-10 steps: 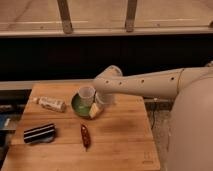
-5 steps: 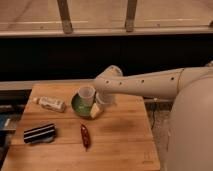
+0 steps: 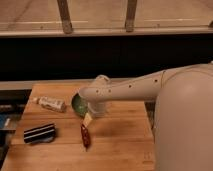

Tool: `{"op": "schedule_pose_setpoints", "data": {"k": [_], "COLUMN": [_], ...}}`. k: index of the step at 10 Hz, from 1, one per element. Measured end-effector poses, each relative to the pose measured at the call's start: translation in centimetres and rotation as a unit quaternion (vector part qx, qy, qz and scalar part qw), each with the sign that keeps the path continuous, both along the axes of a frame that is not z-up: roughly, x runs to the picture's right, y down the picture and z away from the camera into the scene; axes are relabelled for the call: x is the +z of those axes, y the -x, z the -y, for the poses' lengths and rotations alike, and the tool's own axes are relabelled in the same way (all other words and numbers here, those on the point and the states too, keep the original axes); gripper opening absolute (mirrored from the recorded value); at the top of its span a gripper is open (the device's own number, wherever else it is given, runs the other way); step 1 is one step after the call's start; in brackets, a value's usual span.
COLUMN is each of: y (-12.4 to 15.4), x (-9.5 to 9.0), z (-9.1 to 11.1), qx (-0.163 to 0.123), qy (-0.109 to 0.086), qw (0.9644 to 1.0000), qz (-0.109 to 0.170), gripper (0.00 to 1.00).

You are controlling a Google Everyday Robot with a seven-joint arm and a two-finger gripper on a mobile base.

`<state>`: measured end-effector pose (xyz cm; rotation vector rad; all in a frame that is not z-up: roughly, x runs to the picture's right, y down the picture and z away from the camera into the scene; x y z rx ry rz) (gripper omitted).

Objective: Drag the pepper across the table

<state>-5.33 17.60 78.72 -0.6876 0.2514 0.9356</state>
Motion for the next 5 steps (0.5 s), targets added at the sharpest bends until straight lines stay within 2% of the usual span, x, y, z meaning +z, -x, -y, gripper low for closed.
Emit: {"op": "schedule_pose_setpoints", "data": {"k": [2,5], "y": [0.7,2.3], "x": [0.0,-0.9], "z": [-1.4,-3.2], "qx": [0.003,0.014], "qy": [0.012,0.023], "qw": [0.9999,0.999], "qz": [0.012,0.035], "gripper": [0.8,0.8]}}
